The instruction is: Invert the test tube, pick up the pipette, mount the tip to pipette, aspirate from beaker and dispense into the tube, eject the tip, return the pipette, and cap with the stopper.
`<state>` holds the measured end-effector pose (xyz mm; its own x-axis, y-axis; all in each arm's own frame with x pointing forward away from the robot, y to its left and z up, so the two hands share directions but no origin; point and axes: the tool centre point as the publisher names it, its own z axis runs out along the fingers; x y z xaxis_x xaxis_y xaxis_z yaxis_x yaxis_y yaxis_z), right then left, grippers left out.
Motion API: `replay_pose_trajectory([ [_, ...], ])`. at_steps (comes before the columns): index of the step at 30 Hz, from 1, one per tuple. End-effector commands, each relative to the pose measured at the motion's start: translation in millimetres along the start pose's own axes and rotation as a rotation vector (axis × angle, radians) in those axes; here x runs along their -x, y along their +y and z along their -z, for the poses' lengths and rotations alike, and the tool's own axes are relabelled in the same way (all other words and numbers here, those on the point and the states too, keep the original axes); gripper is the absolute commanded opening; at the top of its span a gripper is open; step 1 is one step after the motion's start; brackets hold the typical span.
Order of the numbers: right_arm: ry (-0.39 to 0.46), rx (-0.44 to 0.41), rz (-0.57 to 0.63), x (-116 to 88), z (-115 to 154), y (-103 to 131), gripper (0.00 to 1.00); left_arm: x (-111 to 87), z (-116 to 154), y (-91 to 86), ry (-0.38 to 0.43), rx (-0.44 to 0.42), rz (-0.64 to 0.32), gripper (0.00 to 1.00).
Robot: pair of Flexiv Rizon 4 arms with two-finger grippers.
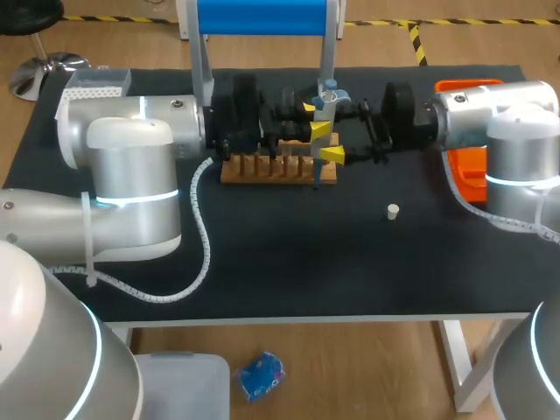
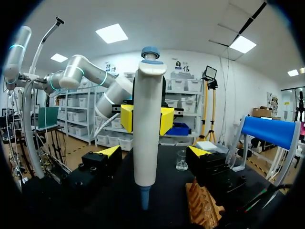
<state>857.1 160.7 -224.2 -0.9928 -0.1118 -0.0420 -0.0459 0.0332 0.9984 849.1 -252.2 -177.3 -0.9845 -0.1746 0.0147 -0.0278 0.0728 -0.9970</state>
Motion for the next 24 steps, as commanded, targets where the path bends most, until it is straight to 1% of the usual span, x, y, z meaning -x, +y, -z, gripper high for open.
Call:
replay_pose_trajectory([
  [1, -0.030, -0.039, 0.002, -19, 34, 7, 1.00, -0.4, 0, -0.2, -0.002, -0.001, 0.000, 0.00],
  [3, -0.046, -0.064, 0.012, -23, 48, 6, 1.00, -0.4, 0, -0.2, -0.002, -0.001, 0.000, 0.00],
  [6, -0.085, -0.086, 0.011, -30, 76, 5, 1.00, -0.4, 0, -0.2, -0.002, -0.001, 0.000, 0.00],
  [7, -0.093, -0.082, 0.007, -30, 82, 5, 1.00, -0.4, 0, -0.2, -0.002, -0.001, 0.000, 0.00],
  [9, -0.120, -0.084, 0.011, -31, 91, 5, 1.00, -0.4, 0, -0.2, -0.002, -0.001, 0.000, 0.00],
  [13, -0.178, -0.089, 0.033, -26, 98, 8, 1.00, -0.4, 0, -0.2, -0.002, -0.001, 0.000, 0.00],
  [17, -0.259, -0.107, 0.038, -8, 99, 12, 1.00, -0.4, 0, -0.2, -0.002, -0.001, 0.000, 0.00],
  [19, -0.271, -0.111, 0.046, 2, 97, 16, 1.00, -0.4, 0, -0.2, -0.002, -0.001, 0.000, 0.00],
  [21, -0.310, -0.125, 0.031, 15, 94, 22, 1.00, -0.4, 0, -0.2, -0.002, -0.001, 0.000, 0.00],
  [22, -0.313, -0.127, 0.016, 22, 93, 25, 1.00, -0.4, 0, -0.2, -0.002, -0.001, 0.000, 0.00],
  [23, -0.339, -0.145, 0.003, 29, 91, 28, 1.00, -0.4, 0, -0.2, -0.002, -0.001, 0.000, 0.00],
  [24, -0.361, -0.140, -0.007, 37, 90, 32, 1.00, -0.4, 0, -0.2, -0.002, -0.001, 0.000, 0.00],
])
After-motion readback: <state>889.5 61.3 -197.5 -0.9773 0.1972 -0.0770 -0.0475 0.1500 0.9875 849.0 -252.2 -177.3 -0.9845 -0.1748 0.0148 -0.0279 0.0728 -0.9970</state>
